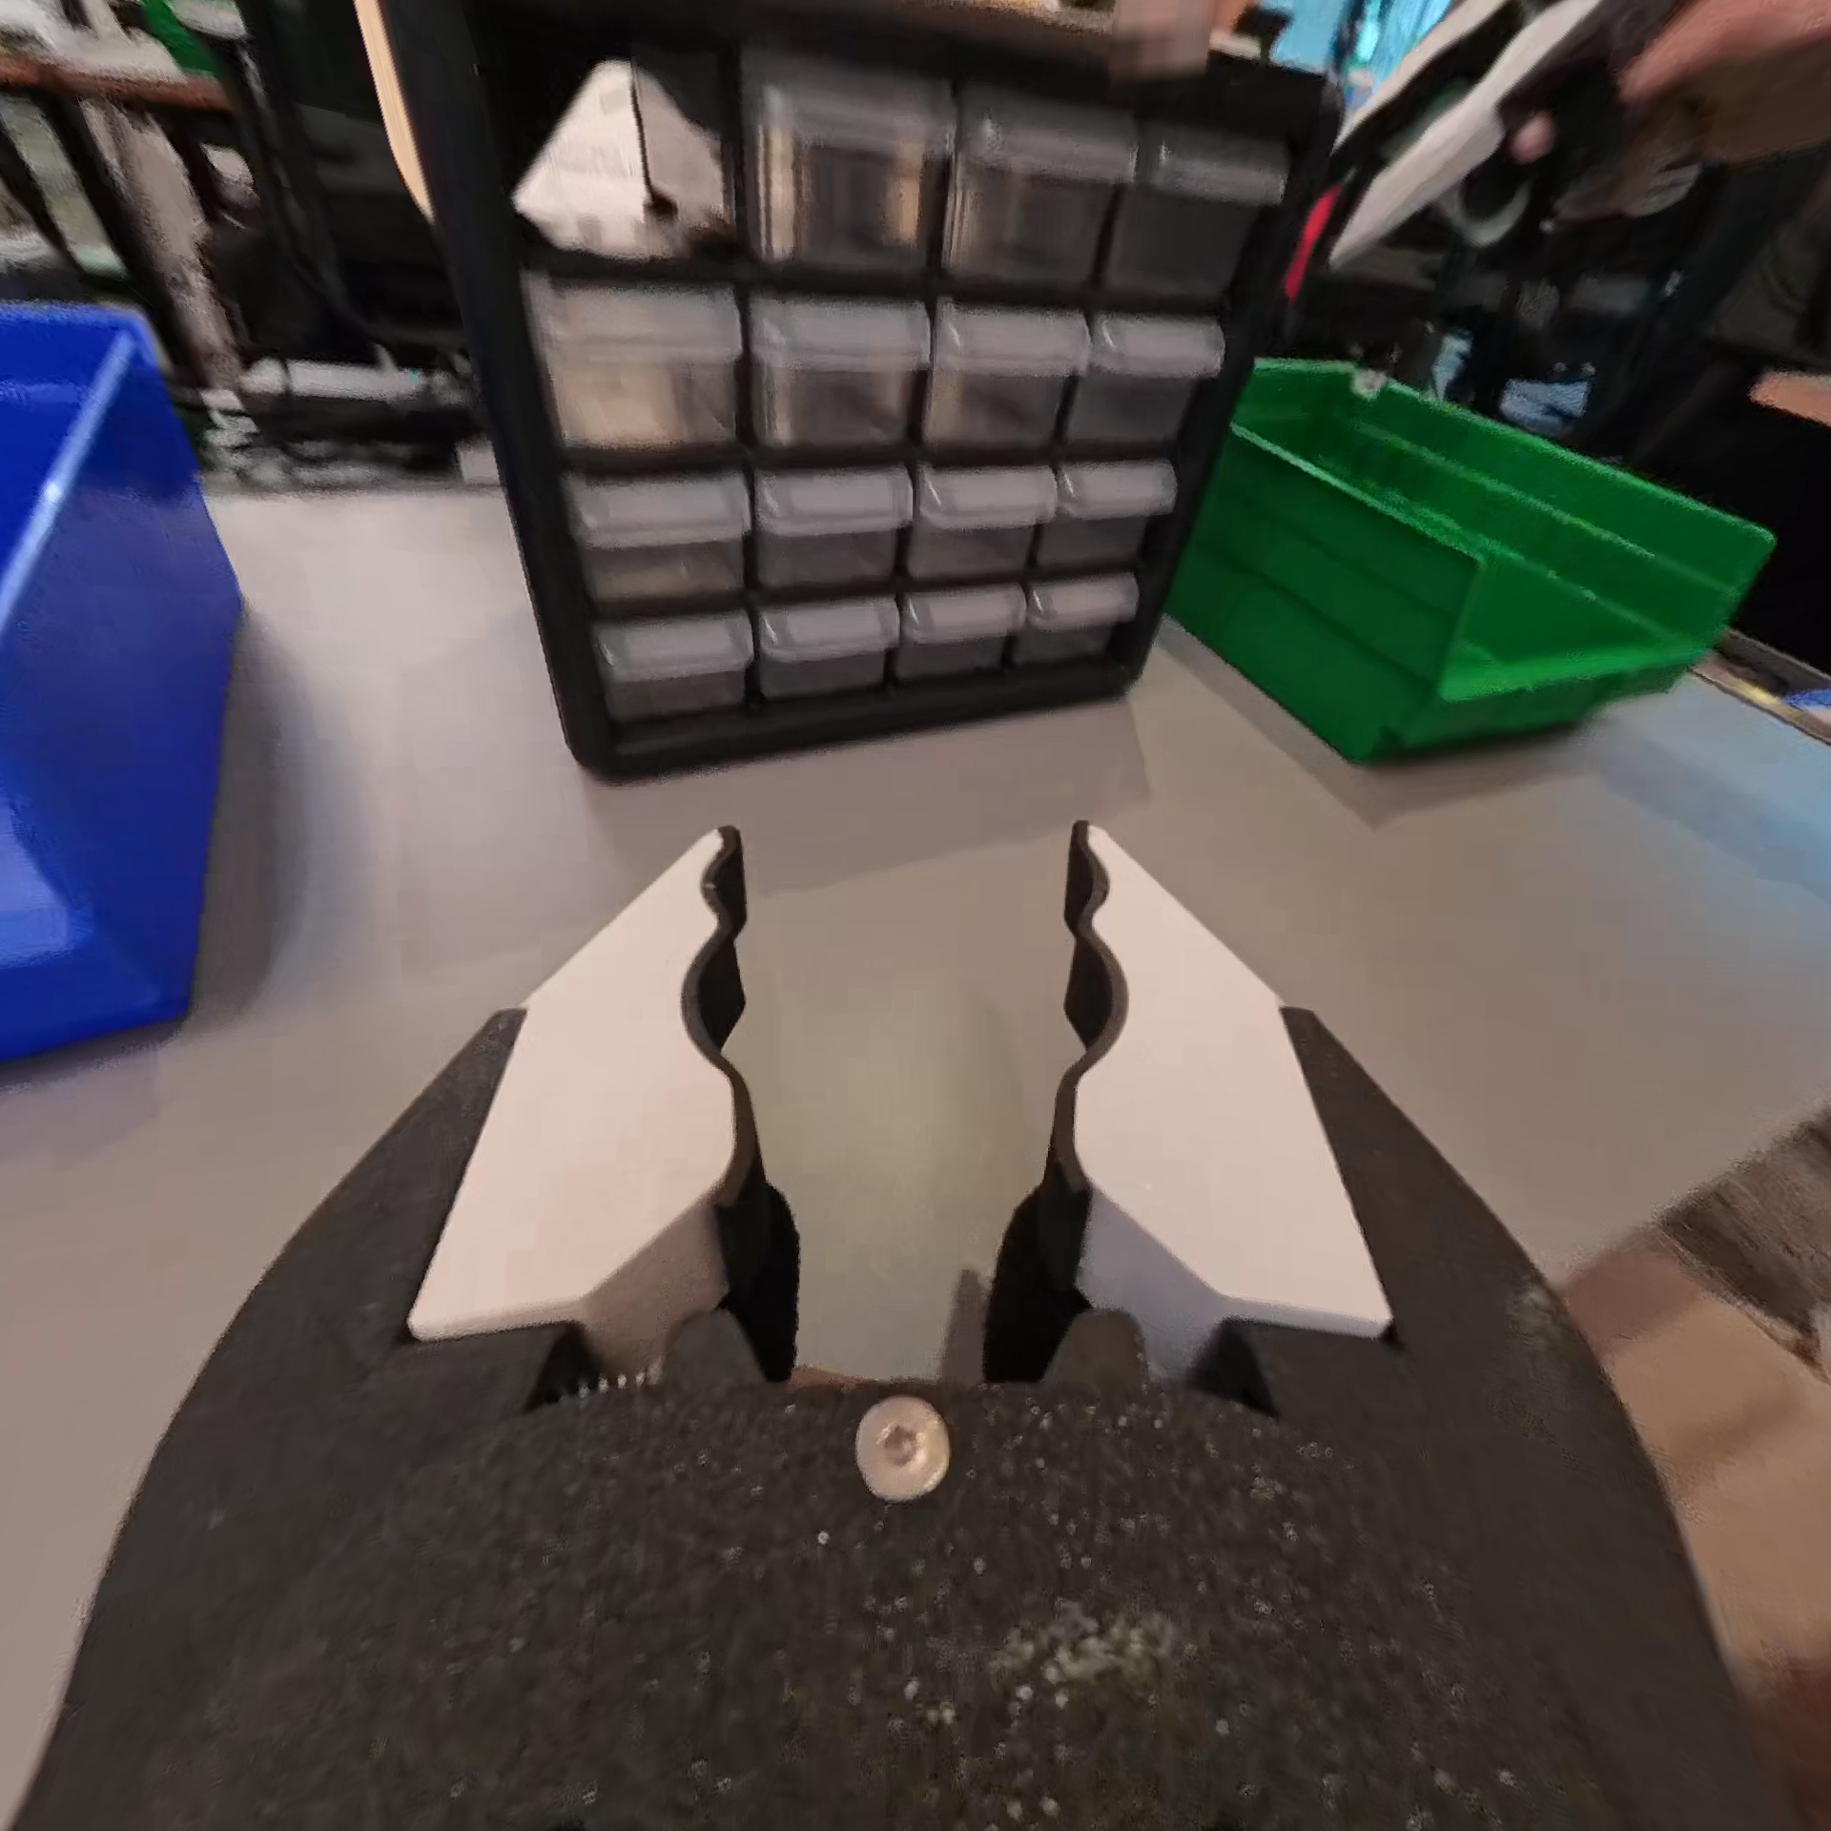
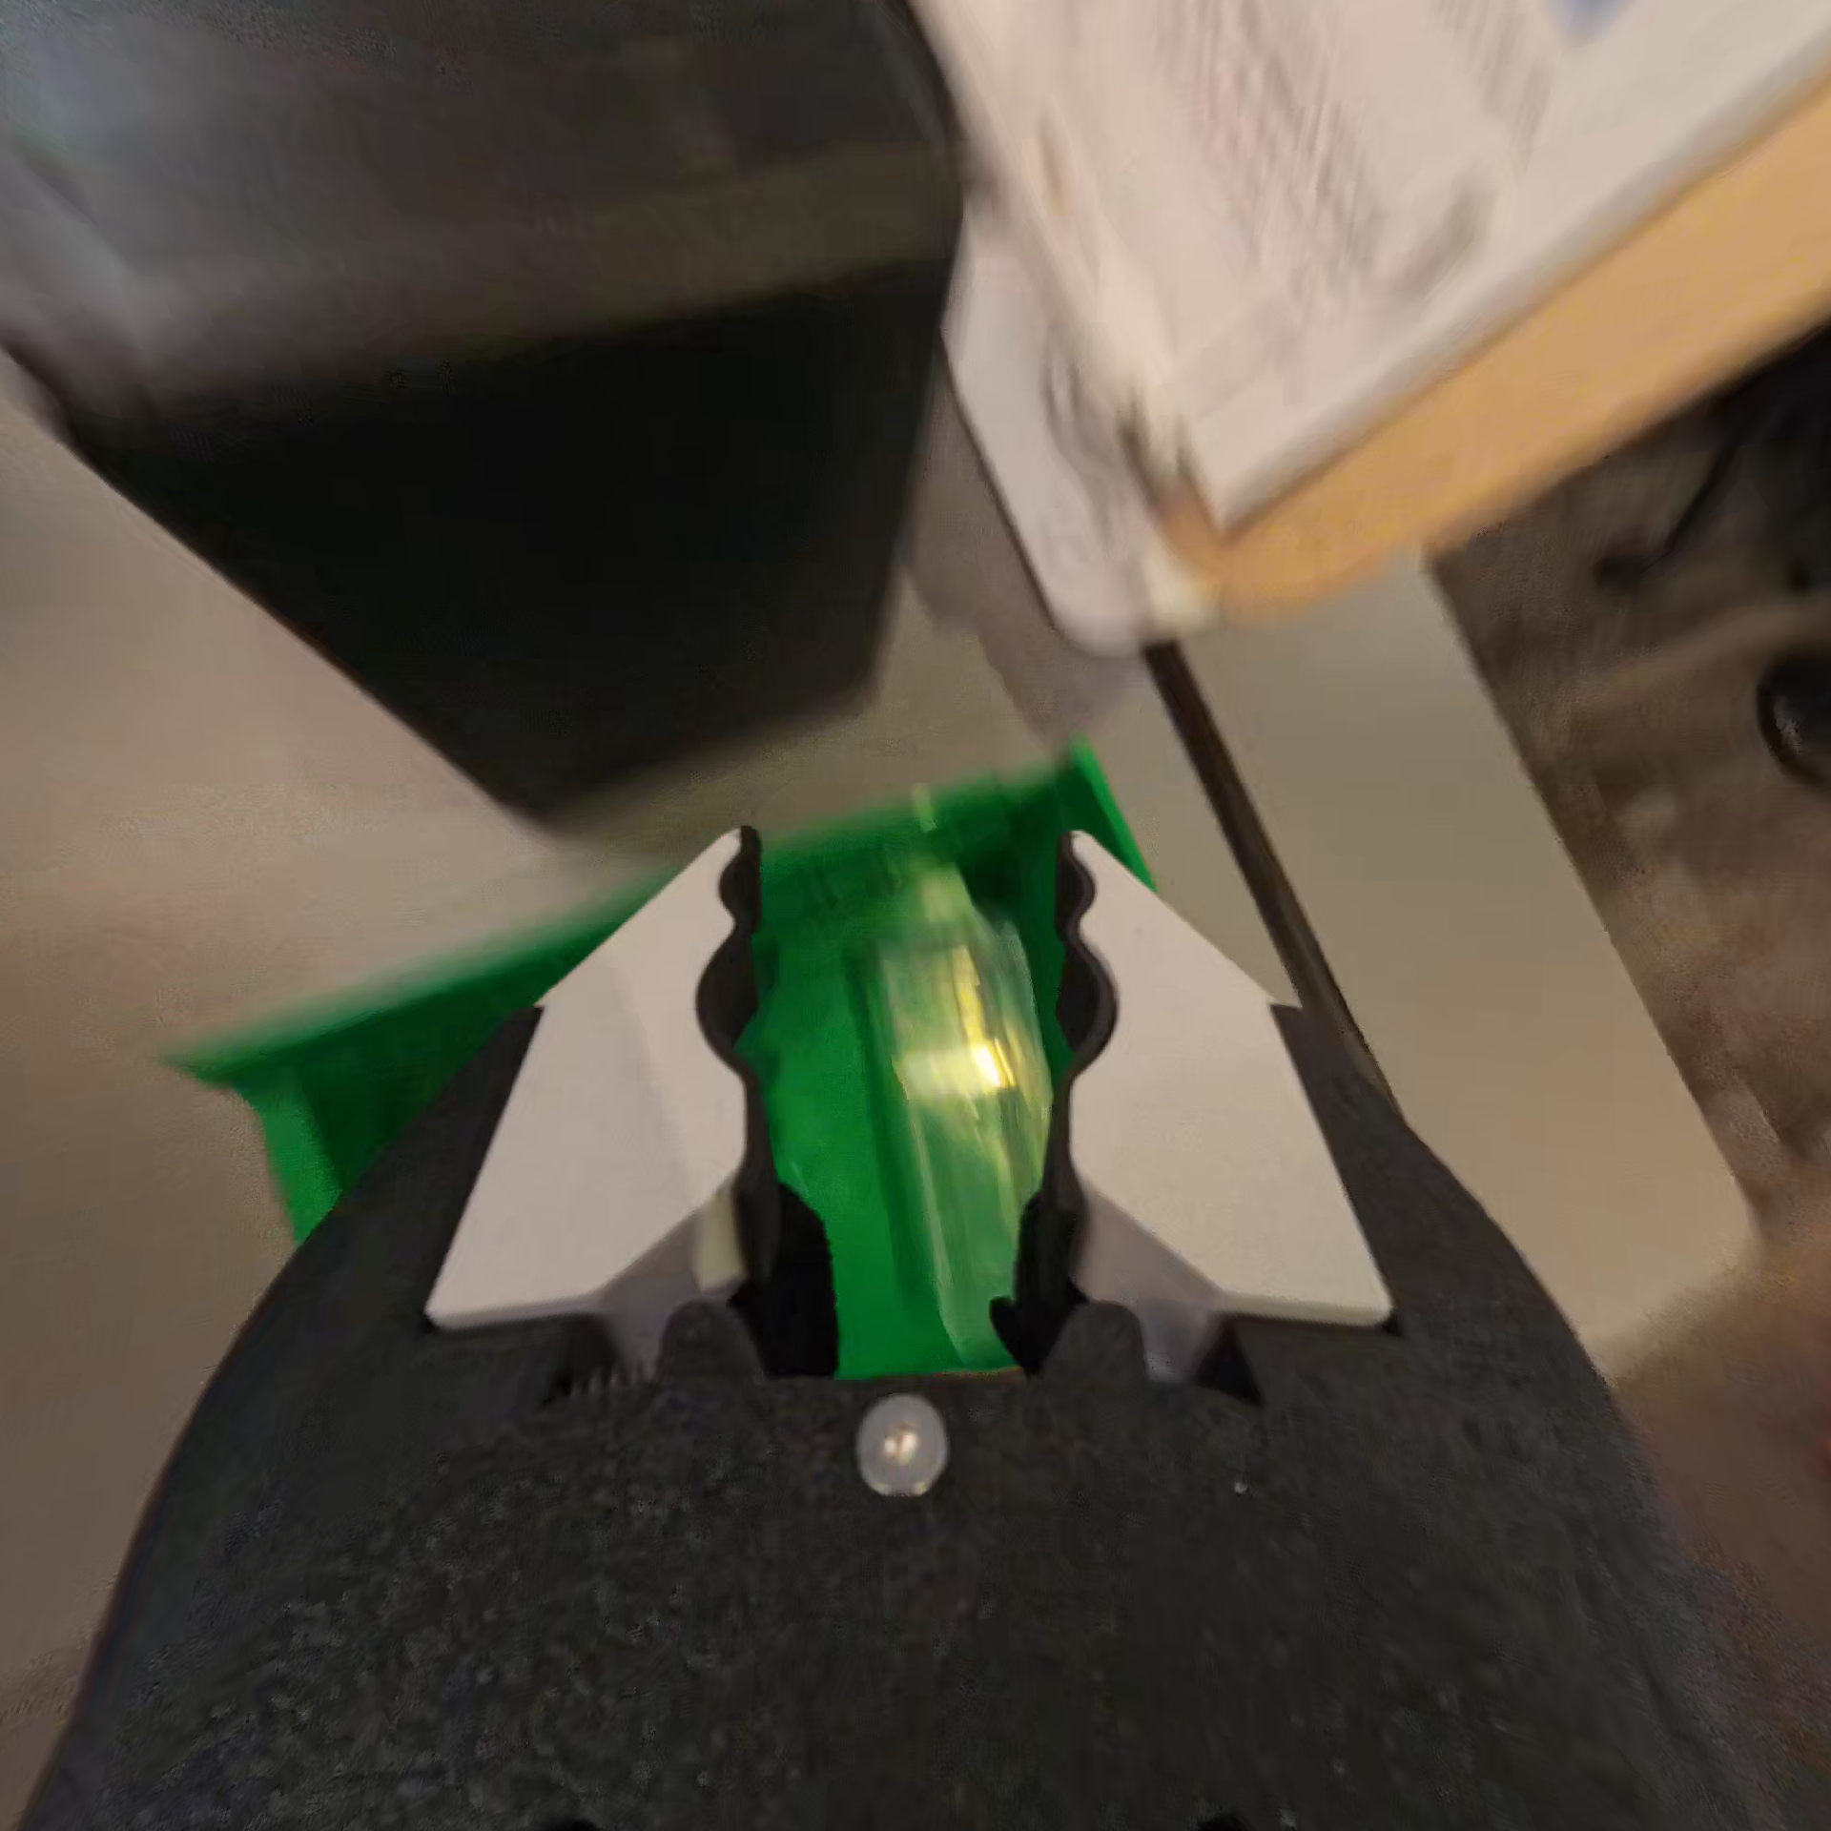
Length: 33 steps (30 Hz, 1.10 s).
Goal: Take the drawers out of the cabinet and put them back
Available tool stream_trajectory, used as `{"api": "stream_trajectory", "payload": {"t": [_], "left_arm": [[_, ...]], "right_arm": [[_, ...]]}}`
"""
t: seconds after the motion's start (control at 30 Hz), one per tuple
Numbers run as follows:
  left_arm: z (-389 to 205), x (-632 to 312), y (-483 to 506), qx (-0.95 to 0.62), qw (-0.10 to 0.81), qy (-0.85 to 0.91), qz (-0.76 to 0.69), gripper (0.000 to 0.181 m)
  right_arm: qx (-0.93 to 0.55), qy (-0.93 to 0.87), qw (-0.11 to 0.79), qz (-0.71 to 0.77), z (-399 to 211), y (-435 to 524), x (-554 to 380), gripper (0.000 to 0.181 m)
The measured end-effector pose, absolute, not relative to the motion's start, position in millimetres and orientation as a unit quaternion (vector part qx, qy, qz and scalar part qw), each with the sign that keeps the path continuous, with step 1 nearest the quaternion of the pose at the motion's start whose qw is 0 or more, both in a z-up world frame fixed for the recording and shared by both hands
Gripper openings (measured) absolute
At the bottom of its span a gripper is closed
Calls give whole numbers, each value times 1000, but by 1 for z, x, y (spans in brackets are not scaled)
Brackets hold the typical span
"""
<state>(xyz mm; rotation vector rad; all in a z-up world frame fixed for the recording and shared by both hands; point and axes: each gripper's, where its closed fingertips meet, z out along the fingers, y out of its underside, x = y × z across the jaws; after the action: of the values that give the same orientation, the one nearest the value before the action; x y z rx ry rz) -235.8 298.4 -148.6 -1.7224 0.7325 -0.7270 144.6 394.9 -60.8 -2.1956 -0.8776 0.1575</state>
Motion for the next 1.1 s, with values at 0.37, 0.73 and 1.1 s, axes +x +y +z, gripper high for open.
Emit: {"api": "stream_trajectory", "payload": {"t": [0.37, 0.73, 1.1], "left_arm": [[-121, -177, 358, -688, 621, 336, -167, 29], [-100, -161, 390, -704, 625, 278, -191, 29], [-62, -123, 402, -678, 592, 124, -417, 33]], "right_arm": [[-781, -372, 453, 217, 3, 442, -47, 0], [-813, -420, 359, 185, -33, 454, -67, 0], [-811, -412, 375, 179, -33, 456, -67, 0]]}}
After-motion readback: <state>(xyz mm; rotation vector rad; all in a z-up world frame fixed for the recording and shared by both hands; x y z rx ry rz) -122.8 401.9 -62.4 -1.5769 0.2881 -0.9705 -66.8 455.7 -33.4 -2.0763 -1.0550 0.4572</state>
